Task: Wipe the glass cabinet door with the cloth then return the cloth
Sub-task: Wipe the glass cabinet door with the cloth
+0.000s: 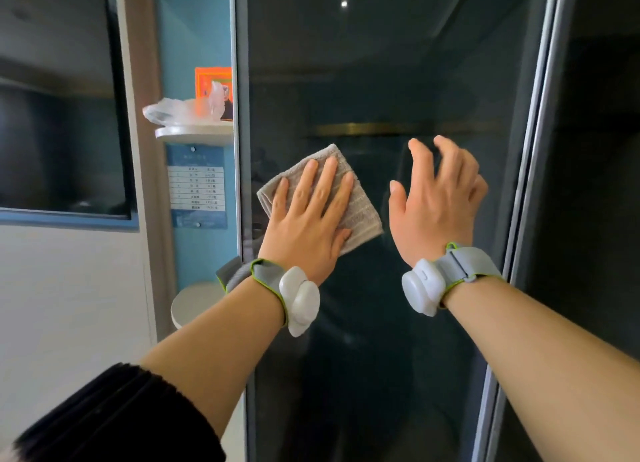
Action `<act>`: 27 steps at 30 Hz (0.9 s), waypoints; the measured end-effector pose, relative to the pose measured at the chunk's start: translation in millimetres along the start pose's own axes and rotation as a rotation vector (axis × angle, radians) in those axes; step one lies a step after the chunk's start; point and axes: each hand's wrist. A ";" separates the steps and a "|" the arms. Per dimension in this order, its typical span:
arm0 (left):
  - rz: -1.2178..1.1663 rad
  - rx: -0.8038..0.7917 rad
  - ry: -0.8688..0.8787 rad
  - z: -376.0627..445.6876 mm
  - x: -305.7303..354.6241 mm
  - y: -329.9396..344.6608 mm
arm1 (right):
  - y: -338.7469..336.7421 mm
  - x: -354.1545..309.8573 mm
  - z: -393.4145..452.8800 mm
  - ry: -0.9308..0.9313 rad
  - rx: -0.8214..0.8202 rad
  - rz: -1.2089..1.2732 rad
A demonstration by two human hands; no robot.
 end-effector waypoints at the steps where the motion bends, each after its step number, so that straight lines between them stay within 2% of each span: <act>1: 0.003 -0.007 0.019 0.5 -3.2 0.1 | 1.1 -0.5 -0.5 -0.001 -0.001 -0.008; 4: -0.011 -0.014 0.048 1.9 -13.8 1.1 | 5.0 -2.6 -2.3 0.009 0.017 -0.028; 11: -0.057 0.074 -0.100 21.1 -55.1 -5.0 | 12.4 -8.1 -4.8 0.036 0.067 -0.048; 18: -0.043 0.082 -0.151 27.2 -35.6 -2.6 | 11.4 -7.7 -2.4 0.052 0.077 -0.049; 27: -0.004 0.105 0.005 66.5 -14.6 -8.6 | 1.6 7.1 29.1 0.023 0.101 -0.064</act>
Point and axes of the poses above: each hand's wrist, its own z-axis towards the middle knuckle, its own y-axis out of the palm, x = y × z, and after that the axes turned 14 degrees about x, right-handed
